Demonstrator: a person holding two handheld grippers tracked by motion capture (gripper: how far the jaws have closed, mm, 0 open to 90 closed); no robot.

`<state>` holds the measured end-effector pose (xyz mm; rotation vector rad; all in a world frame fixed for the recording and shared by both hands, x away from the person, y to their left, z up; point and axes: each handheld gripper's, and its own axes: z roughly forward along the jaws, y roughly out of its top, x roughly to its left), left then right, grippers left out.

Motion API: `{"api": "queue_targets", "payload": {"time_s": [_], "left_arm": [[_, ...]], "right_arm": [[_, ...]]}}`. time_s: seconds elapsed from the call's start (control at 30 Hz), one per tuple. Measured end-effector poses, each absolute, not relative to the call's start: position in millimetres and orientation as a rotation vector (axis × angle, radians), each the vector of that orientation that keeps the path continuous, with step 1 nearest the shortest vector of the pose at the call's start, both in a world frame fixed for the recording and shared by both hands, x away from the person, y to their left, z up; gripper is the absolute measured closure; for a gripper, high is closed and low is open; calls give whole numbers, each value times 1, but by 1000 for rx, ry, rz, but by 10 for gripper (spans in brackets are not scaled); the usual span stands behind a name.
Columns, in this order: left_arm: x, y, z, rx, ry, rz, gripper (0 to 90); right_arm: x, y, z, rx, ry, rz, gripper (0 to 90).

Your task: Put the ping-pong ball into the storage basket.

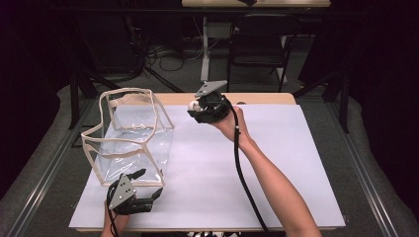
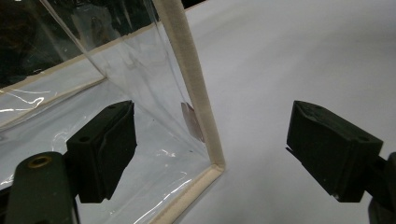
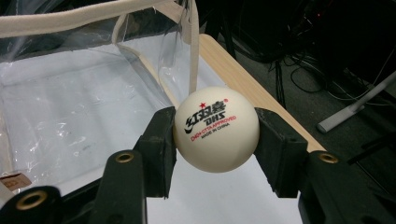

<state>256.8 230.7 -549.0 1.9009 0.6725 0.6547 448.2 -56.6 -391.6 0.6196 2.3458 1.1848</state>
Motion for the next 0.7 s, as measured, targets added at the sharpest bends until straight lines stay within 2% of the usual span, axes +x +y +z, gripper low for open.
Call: {"api": "queue_targets", "payload": {"time_s": [0.7], "left_arm": [[257,232,-549,1900,674,657,161]], "right_arm": [[450,-46,-384,597,2348,1184,510]]}}
